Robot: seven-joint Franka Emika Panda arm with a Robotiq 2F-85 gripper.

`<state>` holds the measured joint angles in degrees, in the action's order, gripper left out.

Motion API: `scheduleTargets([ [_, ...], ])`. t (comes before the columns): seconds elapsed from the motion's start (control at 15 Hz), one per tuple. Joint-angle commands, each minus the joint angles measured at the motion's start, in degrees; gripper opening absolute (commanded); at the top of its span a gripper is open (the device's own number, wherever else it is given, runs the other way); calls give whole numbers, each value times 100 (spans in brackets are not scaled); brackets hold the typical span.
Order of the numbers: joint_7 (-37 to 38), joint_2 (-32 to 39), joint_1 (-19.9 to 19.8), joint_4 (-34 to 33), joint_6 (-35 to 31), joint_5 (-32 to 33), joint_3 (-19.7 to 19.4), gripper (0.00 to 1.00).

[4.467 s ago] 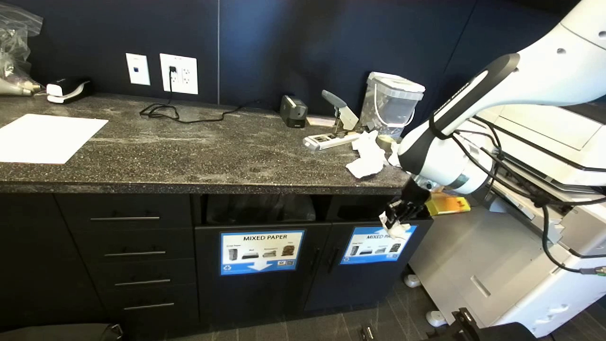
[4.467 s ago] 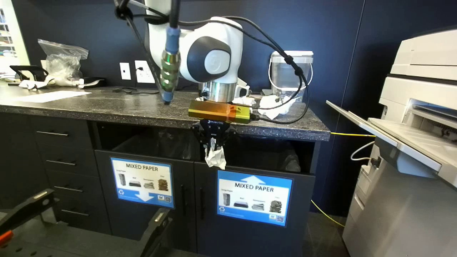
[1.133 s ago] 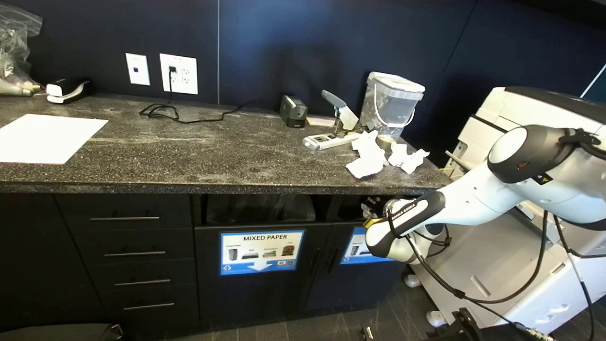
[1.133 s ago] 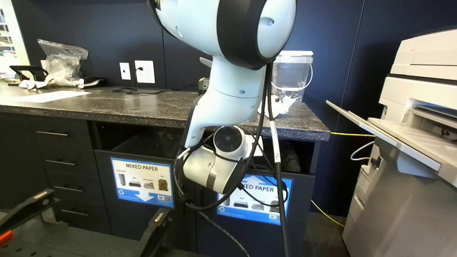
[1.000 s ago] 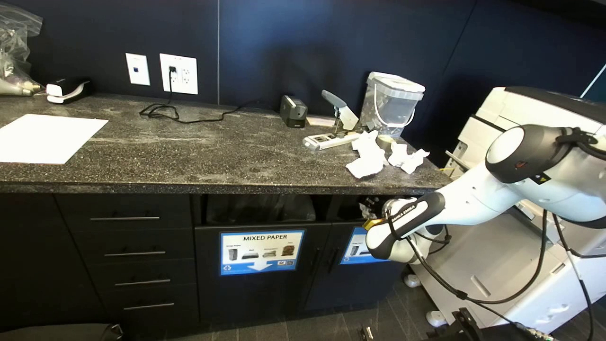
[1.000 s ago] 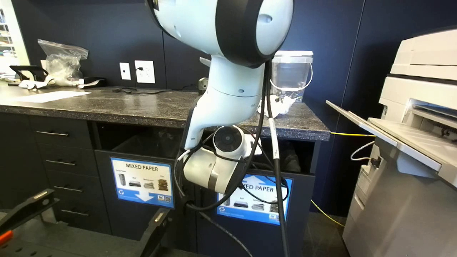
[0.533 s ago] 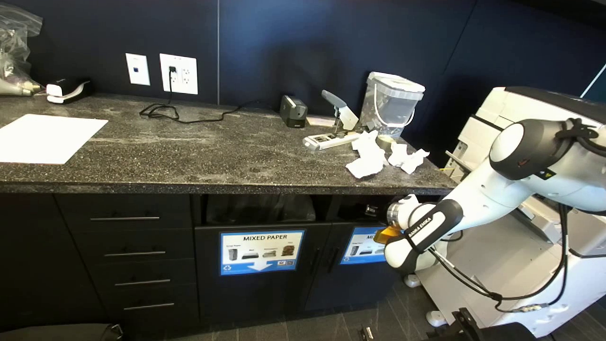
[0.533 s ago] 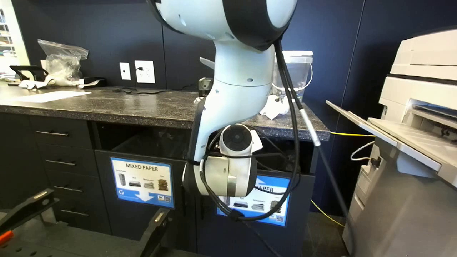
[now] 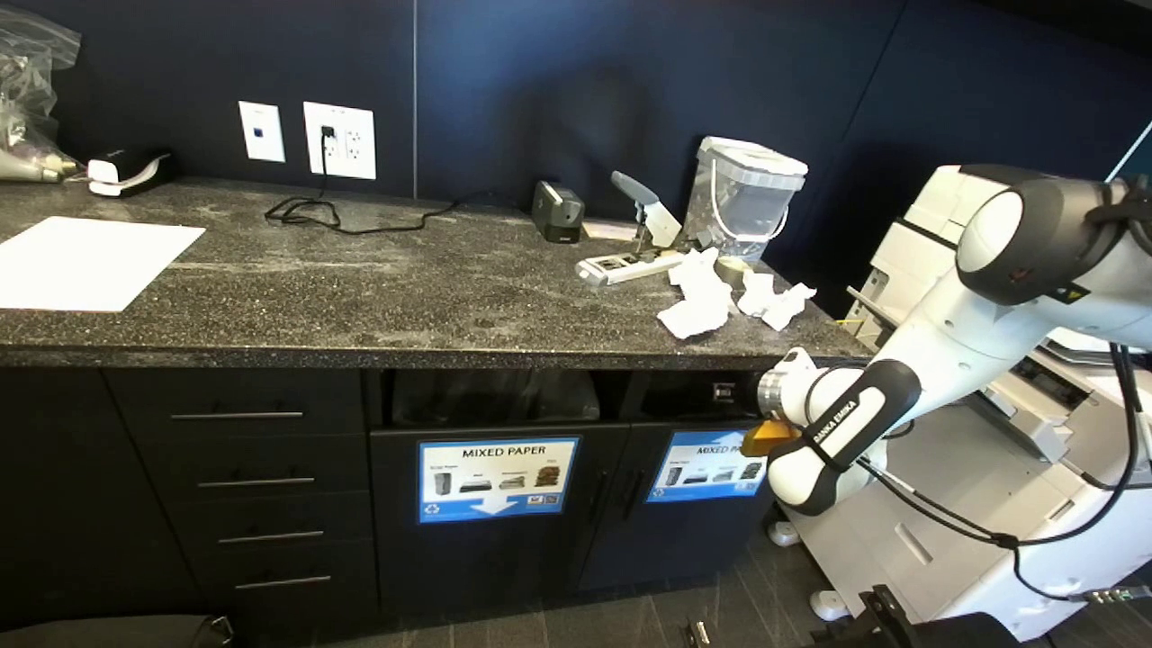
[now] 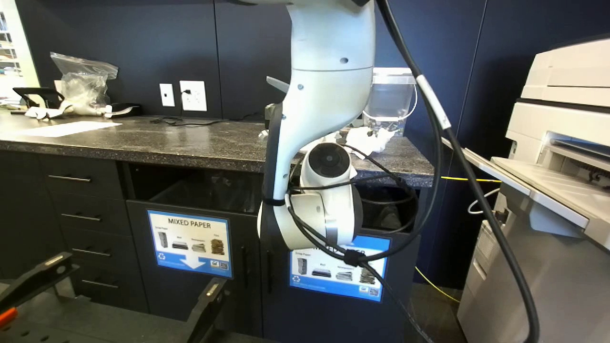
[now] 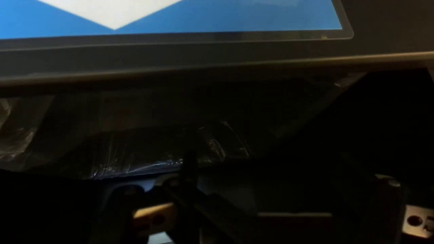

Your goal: Put the tissues in the rubbish bin.

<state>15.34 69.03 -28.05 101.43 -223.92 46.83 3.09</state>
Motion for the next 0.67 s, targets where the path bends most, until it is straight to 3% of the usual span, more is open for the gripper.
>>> scheduleTargets([
  [0.0,404,-1108,26,946,894,546,-112,100],
  [0.27,1138,-2260,-153,1675,2613,1246,136,100],
  [0.47,1456,-3153,-646,2420,4063,1758,858,100],
  [0.6,941,-3713,-1067,3027,5037,1207,1566,100],
])
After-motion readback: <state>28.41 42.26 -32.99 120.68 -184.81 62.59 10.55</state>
